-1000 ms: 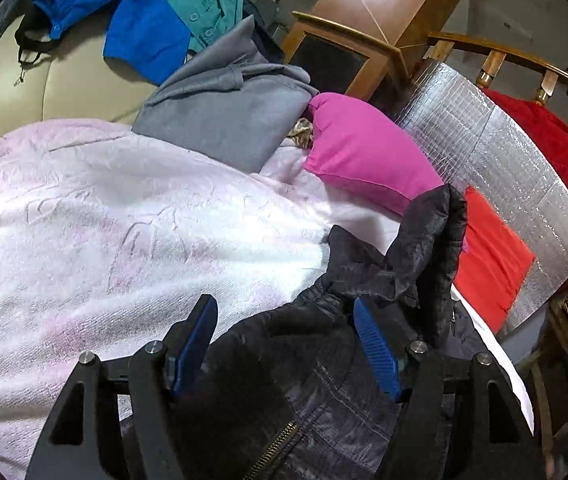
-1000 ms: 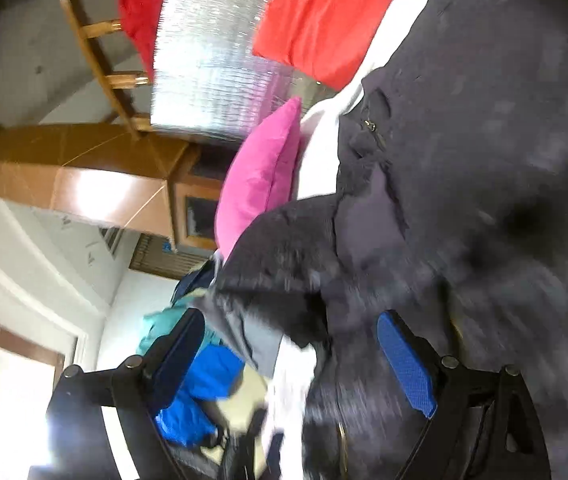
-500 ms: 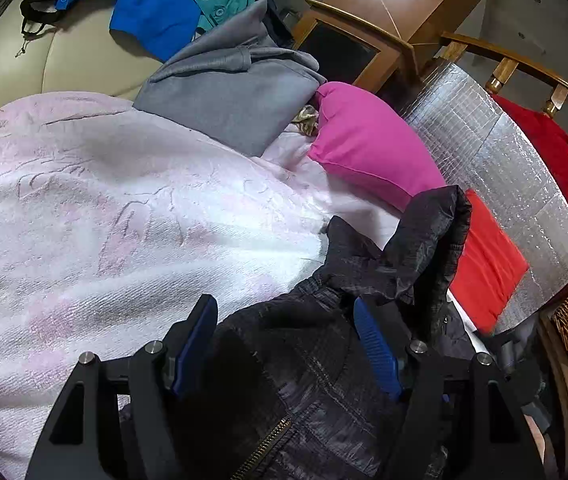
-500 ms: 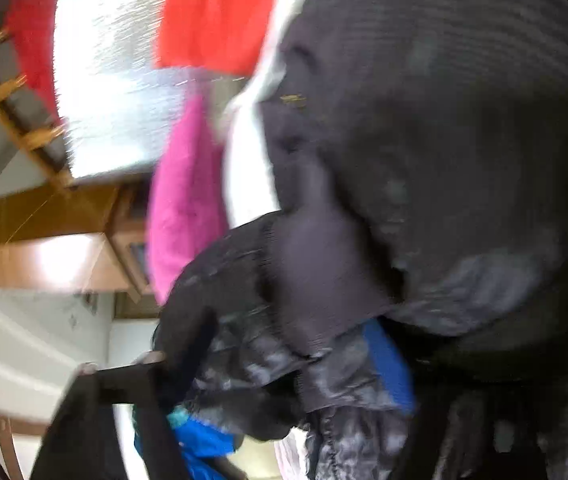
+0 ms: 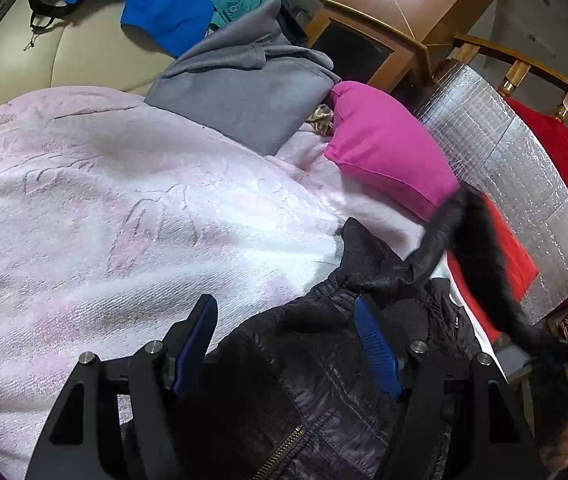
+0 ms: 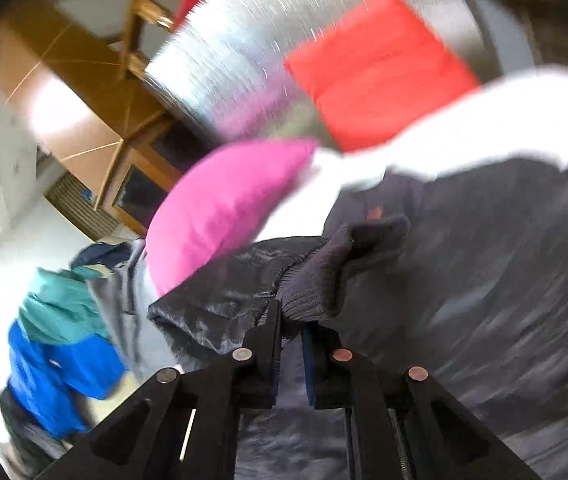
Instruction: Fold large clothes
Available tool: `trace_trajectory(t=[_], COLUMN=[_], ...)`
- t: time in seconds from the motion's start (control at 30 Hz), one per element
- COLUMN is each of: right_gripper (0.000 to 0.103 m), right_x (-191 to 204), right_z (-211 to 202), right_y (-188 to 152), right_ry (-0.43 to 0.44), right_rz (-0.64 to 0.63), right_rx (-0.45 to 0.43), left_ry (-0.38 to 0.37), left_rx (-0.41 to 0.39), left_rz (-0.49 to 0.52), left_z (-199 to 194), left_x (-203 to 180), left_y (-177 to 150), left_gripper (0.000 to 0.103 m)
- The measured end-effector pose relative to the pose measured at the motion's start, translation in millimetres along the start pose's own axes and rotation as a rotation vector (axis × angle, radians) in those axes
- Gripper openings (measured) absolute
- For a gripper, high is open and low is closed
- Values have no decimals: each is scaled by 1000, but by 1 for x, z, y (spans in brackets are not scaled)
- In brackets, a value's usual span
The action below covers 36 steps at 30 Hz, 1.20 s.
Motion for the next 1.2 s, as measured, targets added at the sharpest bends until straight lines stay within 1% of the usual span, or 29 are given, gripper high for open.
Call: trace_trajectory(t=[0.03,0.07,0.1,0.17,0.23,0.3,0.37,0.4,0.5,0.57,0.6,0.67,0.73,0.77,0.83,0.87,0.93,1.0,1.03,1.07,1.13,1.17,1.2], right_gripper=[10,10,10,10,10,10,10,10,10,10,10,10,10,10,10,10,10,10,10,10,9,9,9], right_x=[-5,-9,-23,-46,-76,-104,-122,-128,-143,-140,-137,-133,-131,-130,-141,-148,-160,-167,-169,-169,-171,-173,-176], right_z=[-12,-18,-27,-29,-20,-2,12,20,17,9,1,-15,-21,-19,-5,8,24,28,28,28,29,30,32], right_y=[5,11,15,18,18,9,4,-1,-8,-6,-1,9,13,11,1,-6,-18,-26,-27,-26,-27,-28,-28], right_ry=[-39,-69,-123,-204,-289,-374,-413,-420,-402,-376,-360,-331,-316,-323,-353,-368,-395,-395,-391,-387,-387,-385,-378], right_rz=[-30,-44,-63,-84,-84,-104,-114,-114,-116,-123,-131,-147,-149,-154,-147,-132,-116,-110,-109,-109,-117,-118,-104], right_rx=[-41,-63,-90,-113,-93,-45,-8,10,6,-23,-52,-111,-129,-125,-79,-44,8,17,15,19,31,39,49], left_ry=[-1,-1,-1,-3,-8,-10,-10,-11,-27,-66,-70,-122,-183,-207,-232,-222,-151,-73,-25,11,31,42,45], left_rx=[2,4,8,17,23,25,35,42,60,113,140,169,203,224,269,304,403,456,490,505,482,482,484], left_rz=[-2,-5,-4,0,6,18,25,28,39,64,51,41,97,126,188,228,290,324,376,446,533,562,570], left_z=[0,1,1,3,5,6,8,9,13,17,18,18,27,36,58,75,117,142,155,164,164,165,165], left_x=[0,1,1,0,-2,-5,-6,-6,-8,-13,-17,-28,-54,-66,-86,-93,-96,-87,-83,-80,-82,-83,-83], left_y=[0,0,0,-2,-2,-3,-5,-5,-4,-3,0,9,25,31,35,33,19,8,-1,-11,-18,-22,-23], left_gripper=[71,71,71,71,71,71,71,71,71,71,71,71,71,71,72,71,71,71,71,70,70,70,70])
Point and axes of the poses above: each gripper's, at about its wrist camera, not at the fingertips, and z roughly the way its jaws point, x to its left, y to its top, the point moved 1 cm from there along z, roughly the way its jaws point, and after that the axes turned 14 degrees about -y, right-handed, at the moved point
